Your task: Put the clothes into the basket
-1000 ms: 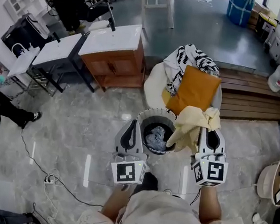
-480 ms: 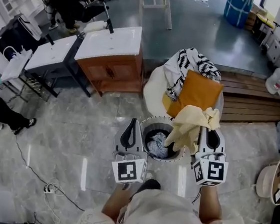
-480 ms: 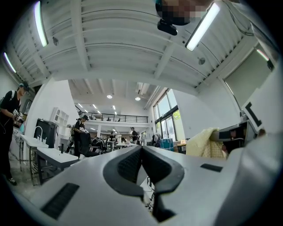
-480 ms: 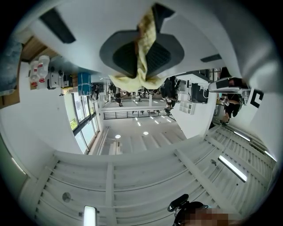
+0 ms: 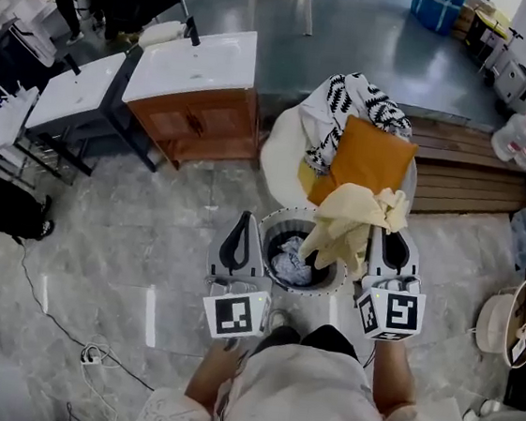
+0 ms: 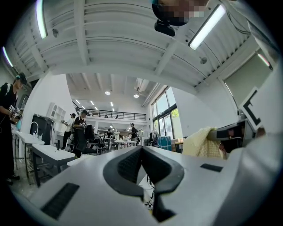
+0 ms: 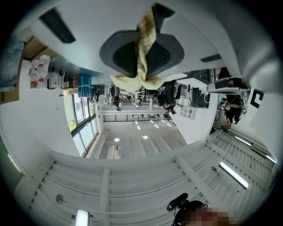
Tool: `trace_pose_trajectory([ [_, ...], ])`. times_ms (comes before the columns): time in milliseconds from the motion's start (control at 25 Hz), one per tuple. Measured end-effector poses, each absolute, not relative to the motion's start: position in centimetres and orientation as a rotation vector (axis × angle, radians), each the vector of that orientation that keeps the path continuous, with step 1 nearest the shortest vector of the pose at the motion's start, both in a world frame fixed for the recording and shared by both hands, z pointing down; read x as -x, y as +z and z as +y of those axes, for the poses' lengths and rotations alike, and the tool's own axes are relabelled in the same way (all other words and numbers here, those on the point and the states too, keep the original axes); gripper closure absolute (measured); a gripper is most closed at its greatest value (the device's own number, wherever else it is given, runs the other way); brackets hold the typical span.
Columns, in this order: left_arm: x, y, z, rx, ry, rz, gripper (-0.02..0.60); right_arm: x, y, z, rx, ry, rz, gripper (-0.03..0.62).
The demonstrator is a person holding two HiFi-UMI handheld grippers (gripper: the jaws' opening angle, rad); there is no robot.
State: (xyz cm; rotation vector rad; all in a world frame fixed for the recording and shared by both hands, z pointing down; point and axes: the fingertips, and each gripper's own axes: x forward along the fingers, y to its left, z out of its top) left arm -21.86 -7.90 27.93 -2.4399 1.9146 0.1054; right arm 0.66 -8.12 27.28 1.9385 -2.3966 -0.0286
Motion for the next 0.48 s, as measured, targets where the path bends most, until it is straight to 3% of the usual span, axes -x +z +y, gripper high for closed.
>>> trace_pose_trajectory([
  [480, 18.9, 32.3, -12.5, 2.407, 0.060, 1.978, 0.578, -3.0, 33.7, -14.0, -1.800, 0.118, -2.436, 0.577],
])
